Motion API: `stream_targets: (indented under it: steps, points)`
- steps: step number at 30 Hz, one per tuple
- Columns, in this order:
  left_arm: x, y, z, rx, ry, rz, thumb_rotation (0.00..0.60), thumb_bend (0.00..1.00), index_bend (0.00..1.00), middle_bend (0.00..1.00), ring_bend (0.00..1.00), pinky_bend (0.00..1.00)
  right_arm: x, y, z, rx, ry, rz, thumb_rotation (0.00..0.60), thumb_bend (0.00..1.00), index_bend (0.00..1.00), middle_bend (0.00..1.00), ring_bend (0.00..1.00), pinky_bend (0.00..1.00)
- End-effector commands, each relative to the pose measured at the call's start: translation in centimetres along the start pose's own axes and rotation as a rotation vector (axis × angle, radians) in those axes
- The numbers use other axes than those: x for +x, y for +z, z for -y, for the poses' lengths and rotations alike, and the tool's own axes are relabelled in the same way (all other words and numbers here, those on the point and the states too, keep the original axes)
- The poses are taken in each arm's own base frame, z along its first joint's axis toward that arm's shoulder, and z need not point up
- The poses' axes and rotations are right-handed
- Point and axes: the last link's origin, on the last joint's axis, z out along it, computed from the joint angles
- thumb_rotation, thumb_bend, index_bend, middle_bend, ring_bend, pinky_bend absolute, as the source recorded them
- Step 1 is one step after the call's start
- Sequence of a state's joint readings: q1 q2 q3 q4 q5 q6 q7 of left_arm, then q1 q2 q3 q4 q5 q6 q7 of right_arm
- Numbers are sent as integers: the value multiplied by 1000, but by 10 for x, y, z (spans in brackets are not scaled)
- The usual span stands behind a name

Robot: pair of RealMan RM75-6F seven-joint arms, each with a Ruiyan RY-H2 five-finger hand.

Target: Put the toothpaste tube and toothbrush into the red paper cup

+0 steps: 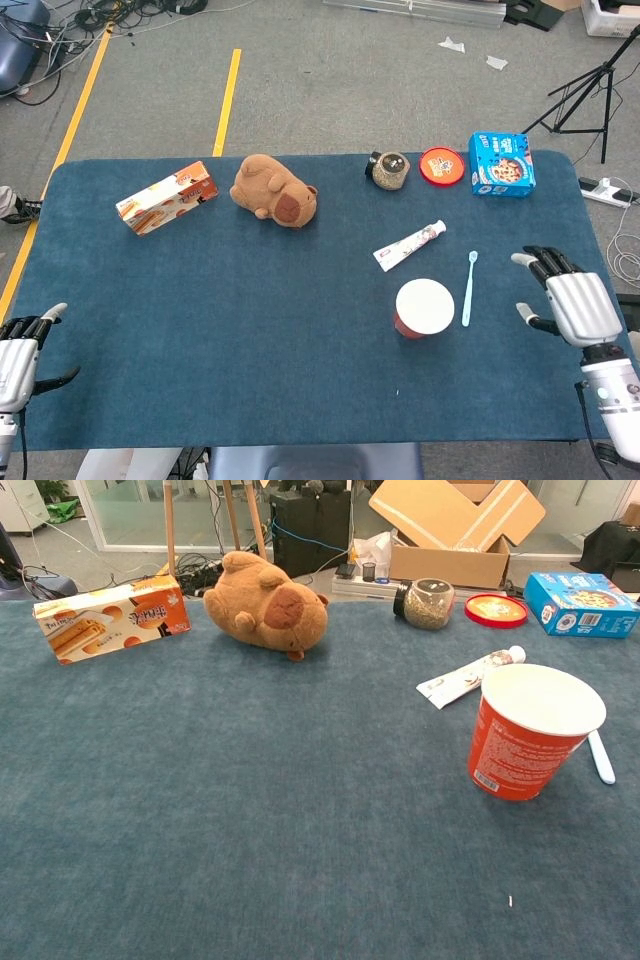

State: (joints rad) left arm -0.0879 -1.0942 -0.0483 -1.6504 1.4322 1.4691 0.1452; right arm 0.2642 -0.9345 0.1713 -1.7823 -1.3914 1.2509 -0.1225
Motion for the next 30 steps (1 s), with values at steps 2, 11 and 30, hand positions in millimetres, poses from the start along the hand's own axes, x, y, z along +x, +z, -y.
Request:
stream_targets:
  steps: [2,11,30]
  points:
    - [1,0,2,6,0,-3,600,0,154,311,246,215,15,28,10,17,-31,13,600,206,261,184,154,443]
    - [4,-2,6,17,-2,-7,600,0,154,311,246,215,9,95,18,21,-189,73,600,205,261,101,74,362]
    - [13,-4,24,84,-30,-17,600,0,154,311,246,215,-52,204,46,61,-422,193,600,205,261,50,17,312]
